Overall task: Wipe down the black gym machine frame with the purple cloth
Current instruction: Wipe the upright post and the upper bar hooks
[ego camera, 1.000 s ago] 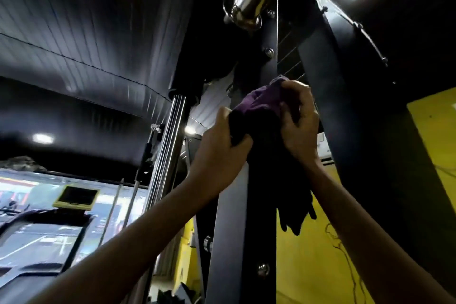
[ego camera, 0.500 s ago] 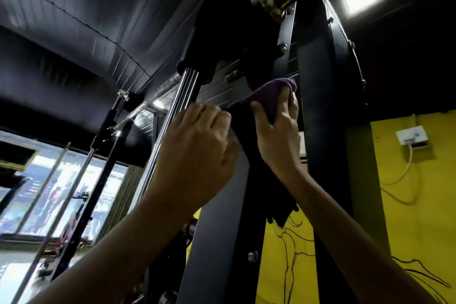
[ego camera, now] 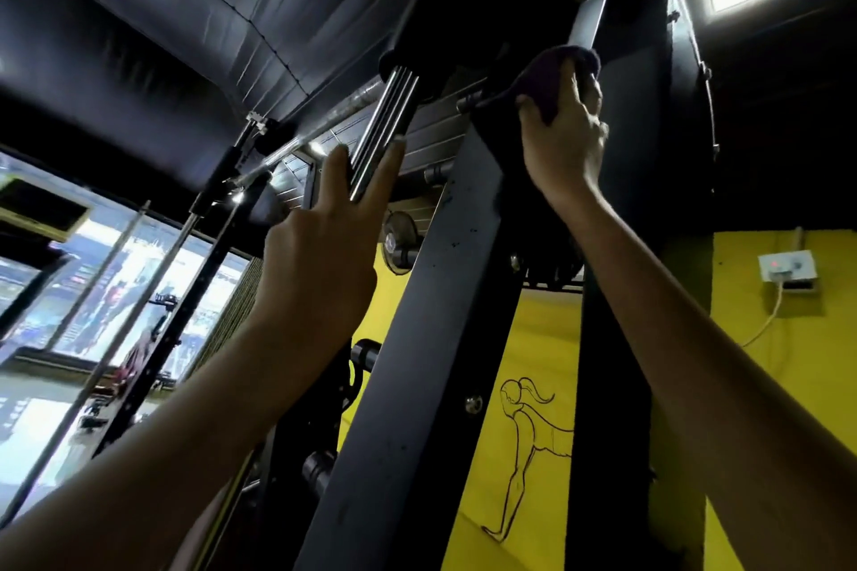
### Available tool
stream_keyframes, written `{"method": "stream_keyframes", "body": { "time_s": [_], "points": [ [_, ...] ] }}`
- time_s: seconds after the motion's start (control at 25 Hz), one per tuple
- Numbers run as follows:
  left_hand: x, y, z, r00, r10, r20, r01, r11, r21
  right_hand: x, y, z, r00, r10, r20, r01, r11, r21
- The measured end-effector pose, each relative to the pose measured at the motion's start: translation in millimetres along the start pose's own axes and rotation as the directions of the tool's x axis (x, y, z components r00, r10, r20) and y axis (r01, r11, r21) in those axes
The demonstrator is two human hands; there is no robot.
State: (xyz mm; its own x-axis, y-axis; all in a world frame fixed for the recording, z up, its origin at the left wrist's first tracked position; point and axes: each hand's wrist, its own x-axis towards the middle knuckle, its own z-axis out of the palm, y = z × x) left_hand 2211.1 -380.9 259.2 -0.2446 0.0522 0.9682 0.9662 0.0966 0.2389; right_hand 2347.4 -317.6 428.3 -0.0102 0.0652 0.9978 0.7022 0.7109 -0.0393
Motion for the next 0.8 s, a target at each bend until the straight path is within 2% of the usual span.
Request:
{"method": "stream_keyframes", "body": {
  "time_s": [0.12,0.2,0.32,0.48,0.52,0.64,0.68,0.8],
  "points": [
    [-5.1,-2.3,-0.5,0.995,-0.089,-0.036,0.084,0.989,-0.123,-18.5,-0.6,-3.4,0.996,-0.091,0.026,0.093,0.988,-0.125],
    [-6.9,-4.3,-2.1,0.991,-0.133,-0.014,0.128,0.972,-0.196,-11.7,-5.1,-6.2,0.97,-0.23,0.077,0.242,0.933,-0.267],
    [-12.8,-5.2,-4.8,0.982,-0.19,0.013,0.183,0.926,-0.331,16.3,-18.1,-3.7,0.899,-0.347,0.268,0.438,0.752,-0.493],
    [-17.8,-3.7,-10.1,0.965,-0.247,0.088,0.261,0.882,-0.391,13.8,-42.0,6.4,0.837,-0.316,0.447,0.547,0.493,-0.677],
    [-18.4,-4.0,-11.0,0.96,-0.259,0.105,0.28,0.877,-0.391,4.5,-45.7,7.6,0.817,-0.299,0.494,0.576,0.468,-0.67],
    [-20.0,-4.2,-13.2,0.95,-0.283,0.133,0.312,0.871,-0.378,-27.8,-43.3,2.4,0.722,-0.276,0.634,0.658,0.556,-0.508],
    [-20.8,-3.9,-14.2,0.95,-0.283,0.135,0.313,0.871,-0.379,-36.8,-38.2,-2.8,0.675,-0.308,0.671,0.704,0.54,-0.461],
    [-25.1,-4.9,-15.6,0.948,-0.285,0.14,0.317,0.865,-0.39,-39.8,-20.3,-22.9,0.502,-0.445,0.742,0.856,0.379,-0.351]
  ]
}}
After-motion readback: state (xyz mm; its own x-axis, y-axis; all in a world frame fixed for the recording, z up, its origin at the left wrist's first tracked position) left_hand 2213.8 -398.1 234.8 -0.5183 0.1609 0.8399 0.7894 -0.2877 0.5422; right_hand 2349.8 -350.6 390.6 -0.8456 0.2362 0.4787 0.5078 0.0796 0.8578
